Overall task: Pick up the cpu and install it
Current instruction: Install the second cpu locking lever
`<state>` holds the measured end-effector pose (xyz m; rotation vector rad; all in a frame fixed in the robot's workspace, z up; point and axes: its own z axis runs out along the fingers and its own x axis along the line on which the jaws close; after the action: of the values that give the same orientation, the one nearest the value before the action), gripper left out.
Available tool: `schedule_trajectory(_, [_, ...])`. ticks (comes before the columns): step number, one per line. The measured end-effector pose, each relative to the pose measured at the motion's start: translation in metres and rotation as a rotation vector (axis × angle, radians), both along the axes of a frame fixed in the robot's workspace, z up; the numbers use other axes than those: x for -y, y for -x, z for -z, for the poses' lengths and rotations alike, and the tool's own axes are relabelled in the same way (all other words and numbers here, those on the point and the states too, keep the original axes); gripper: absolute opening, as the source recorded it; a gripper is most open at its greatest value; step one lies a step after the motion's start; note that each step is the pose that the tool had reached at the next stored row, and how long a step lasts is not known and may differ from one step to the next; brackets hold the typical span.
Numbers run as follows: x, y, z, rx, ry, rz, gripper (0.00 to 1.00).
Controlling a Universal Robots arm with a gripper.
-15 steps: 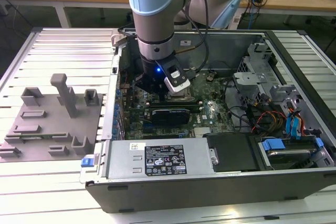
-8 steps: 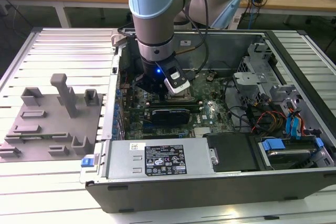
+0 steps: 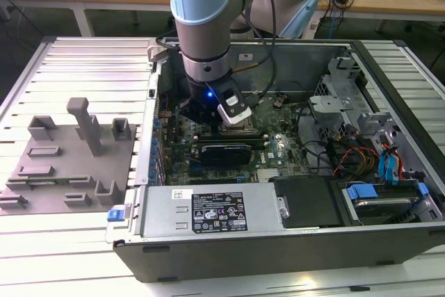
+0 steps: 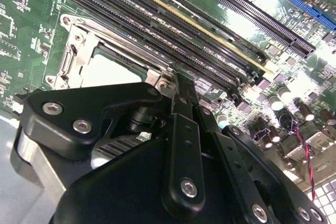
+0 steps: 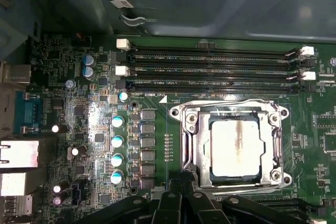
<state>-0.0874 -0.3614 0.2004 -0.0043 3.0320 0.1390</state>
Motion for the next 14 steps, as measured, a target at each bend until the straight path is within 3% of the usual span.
schedule_trajectory(14, [0.0001, 0.0032, 0.0013, 0.0019, 0.0003, 0.000, 0.11])
